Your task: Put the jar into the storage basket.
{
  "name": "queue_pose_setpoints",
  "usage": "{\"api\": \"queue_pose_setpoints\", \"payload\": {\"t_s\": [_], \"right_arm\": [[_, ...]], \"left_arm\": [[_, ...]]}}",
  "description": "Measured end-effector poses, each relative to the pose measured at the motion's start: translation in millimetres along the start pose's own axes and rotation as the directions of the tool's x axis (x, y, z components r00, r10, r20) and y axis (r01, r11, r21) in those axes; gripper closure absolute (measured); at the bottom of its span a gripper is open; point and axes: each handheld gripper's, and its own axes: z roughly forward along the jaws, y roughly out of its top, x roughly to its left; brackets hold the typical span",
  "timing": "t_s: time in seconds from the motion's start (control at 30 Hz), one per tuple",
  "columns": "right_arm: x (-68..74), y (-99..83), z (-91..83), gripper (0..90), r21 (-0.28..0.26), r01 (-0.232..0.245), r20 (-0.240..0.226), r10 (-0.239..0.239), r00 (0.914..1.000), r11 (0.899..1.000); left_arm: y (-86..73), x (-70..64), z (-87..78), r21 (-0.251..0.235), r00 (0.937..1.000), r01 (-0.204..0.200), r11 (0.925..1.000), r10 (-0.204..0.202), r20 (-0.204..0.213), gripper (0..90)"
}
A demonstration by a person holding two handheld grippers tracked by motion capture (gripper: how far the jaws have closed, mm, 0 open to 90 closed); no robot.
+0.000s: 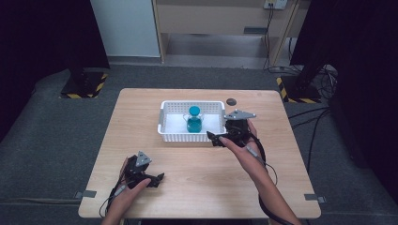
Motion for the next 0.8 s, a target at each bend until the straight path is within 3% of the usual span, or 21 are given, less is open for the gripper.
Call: {"api": "queue_pose_setpoints", "payload": {"t_s": [0.8], "right_arm": [[-17.7, -62.7, -22.4, 3.0, 0.033, -0.048, 0.01, 0.048, 0.9988, 0.998]], "left_arm": [[0.0, -0.1, 0.0, 0.0, 1.0, 0.0, 1.0, 0.0, 0.0, 0.0]]}}
